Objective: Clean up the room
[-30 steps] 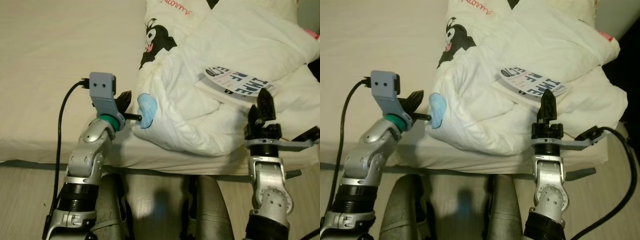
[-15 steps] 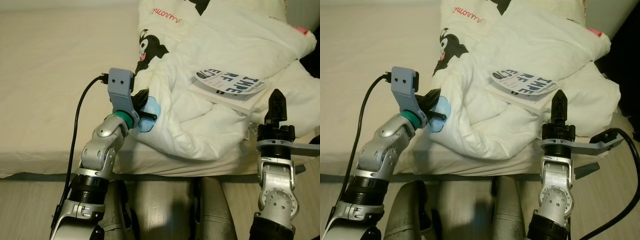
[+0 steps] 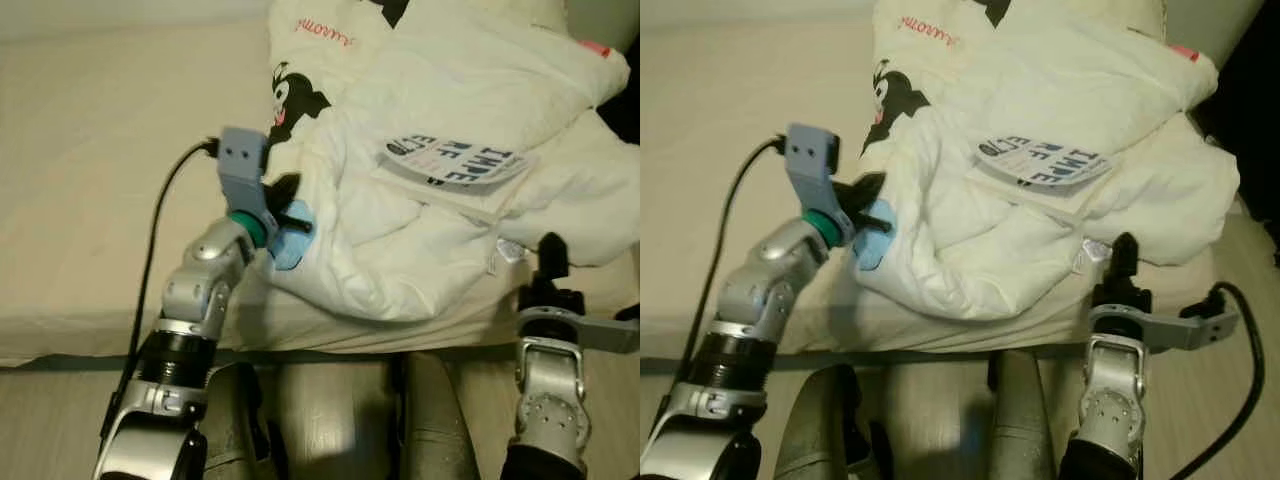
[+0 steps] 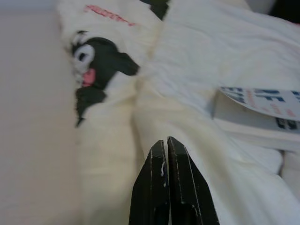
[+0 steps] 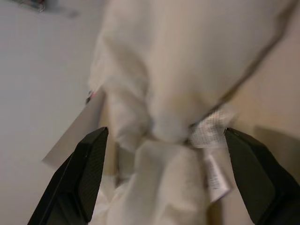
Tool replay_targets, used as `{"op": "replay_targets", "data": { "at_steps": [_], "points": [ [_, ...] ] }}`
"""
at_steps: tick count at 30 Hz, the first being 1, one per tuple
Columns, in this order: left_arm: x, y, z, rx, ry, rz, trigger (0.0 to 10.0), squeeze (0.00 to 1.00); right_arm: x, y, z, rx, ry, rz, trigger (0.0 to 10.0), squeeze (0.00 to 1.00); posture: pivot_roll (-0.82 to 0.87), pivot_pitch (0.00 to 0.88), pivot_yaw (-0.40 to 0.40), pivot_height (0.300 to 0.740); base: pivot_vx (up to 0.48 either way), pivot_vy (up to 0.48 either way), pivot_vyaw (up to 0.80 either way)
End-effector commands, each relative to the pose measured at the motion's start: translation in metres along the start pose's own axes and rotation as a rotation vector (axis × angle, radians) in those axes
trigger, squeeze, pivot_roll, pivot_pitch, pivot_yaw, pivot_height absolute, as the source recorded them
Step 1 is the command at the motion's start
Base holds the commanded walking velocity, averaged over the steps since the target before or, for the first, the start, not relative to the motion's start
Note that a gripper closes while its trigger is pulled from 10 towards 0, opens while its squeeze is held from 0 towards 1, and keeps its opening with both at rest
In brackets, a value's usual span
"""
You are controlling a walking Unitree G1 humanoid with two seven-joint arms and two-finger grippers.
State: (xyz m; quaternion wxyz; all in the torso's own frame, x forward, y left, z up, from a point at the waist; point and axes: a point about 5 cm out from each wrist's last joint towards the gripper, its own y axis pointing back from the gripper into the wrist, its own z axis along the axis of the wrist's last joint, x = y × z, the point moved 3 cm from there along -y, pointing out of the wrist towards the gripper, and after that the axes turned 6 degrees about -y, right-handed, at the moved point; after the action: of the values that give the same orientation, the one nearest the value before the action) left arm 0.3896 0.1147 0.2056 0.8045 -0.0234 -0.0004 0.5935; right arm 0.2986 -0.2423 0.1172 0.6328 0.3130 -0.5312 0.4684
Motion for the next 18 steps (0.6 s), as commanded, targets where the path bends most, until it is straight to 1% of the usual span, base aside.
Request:
{"op": "replay_targets", "data": {
  "at_steps": [1,2,3,4,5,6,7,8,10,11,12,13,16,17,18],
  "points": [
    [0.032,0.005,-0.003,0.013,0.040,0.111,10.0,0.00,-0.012,0.018,-0.033,0.106,-0.028,-0.034,10.0,0.00,-0.11,0.166,0.122,0.585,0.000,0.000,0.00],
    [0.058,0.009,-0.003,0.019,0.079,0.191,10.0,0.00,-0.004,0.011,-0.036,0.137,-0.012,0.011,10.0,0.00,-0.10,0.168,0.107,0.585,0.000,0.000,0.00],
    [0.076,0.015,-0.004,0.025,0.104,0.247,10.0,0.00,0.002,0.007,-0.039,0.158,-0.013,0.039,10.0,0.00,-0.09,0.169,0.098,0.585,0.000,0.000,0.00],
    [0.094,0.025,-0.009,0.040,0.082,0.293,10.0,0.00,0.007,0.004,-0.042,0.177,-0.004,0.062,10.0,0.00,-0.08,0.170,0.084,0.585,0.000,0.000,0.00],
    [0.101,0.031,-0.013,0.051,0.057,0.310,10.0,0.00,0.008,0.002,-0.043,0.185,-0.001,0.068,10.0,0.00,-0.07,0.172,0.079,0.585,0.000,0.000,0.00],
    [0.101,0.031,-0.013,0.051,0.057,0.310,10.0,0.00,0.008,0.002,-0.043,0.185,-0.001,0.068,10.0,0.00,-0.07,0.172,0.079,0.585,0.000,0.000,0.00],
    [0.108,0.040,-0.019,0.068,0.035,0.321,10.0,0.00,0.009,0.001,-0.044,0.195,0.000,0.070,10.0,0.00,-0.06,0.178,0.063,0.585,0.000,0.000,0.00],
    [0.108,0.040,-0.019,0.068,0.035,0.321,10.0,0.00,0.009,0.001,-0.044,0.195,0.000,0.070,10.0,0.00,-0.06,0.178,0.063,0.585,0.000,0.000,0.00],
    [0.113,0.055,-0.026,0.086,0.000,0.324,10.0,0.00,0.012,-0.002,-0.045,0.212,0.002,0.082,10.0,0.00,-0.05,0.184,0.044,0.585,0.000,0.000,0.00],
    [0.113,0.055,-0.026,0.086,0.000,0.324,10.0,0.00,0.012,-0.002,-0.045,0.212,0.002,0.082,10.0,0.00,-0.05,0.184,0.044,0.585,0.000,0.000,0.00],
    [0.113,0.063,-0.027,0.086,-0.022,0.320,10.0,0.00,0.015,-0.004,-0.046,0.215,0.001,0.088,10.0,0.00,-0.04,0.187,0.036,0.585,0.000,0.000,0.00],
    [0.112,0.066,-0.026,0.084,-0.034,0.317,10.0,0.00,0.017,-0.007,-0.045,0.217,0.001,0.094,10.0,0.00,-0.04,0.195,0.030,0.585,0.000,0.000,0.00],
    [0.112,0.068,-0.025,0.081,-0.040,0.319,10.0,0.00,0.018,-0.011,-0.045,0.214,0.001,0.098,10.0,0.00,-0.04,0.197,0.028,0.585,0.000,0.000,0.00],
    [0.112,0.069,-0.021,0.072,-0.046,0.319,10.0,0.00,0.022,-0.017,-0.042,0.202,0.002,0.111,10.0,0.00,-0.03,0.201,0.028,0.585,0.000,0.000,0.00],
    [0.112,0.069,-0.021,0.072,-0.046,0.319,10.0,0.00,0.022,-0.017,-0.042,0.202,0.002,0.111,10.0,0.00,-0.03,0.201,0.028,0.585,0.000,0.000,0.00]
  ]
}}
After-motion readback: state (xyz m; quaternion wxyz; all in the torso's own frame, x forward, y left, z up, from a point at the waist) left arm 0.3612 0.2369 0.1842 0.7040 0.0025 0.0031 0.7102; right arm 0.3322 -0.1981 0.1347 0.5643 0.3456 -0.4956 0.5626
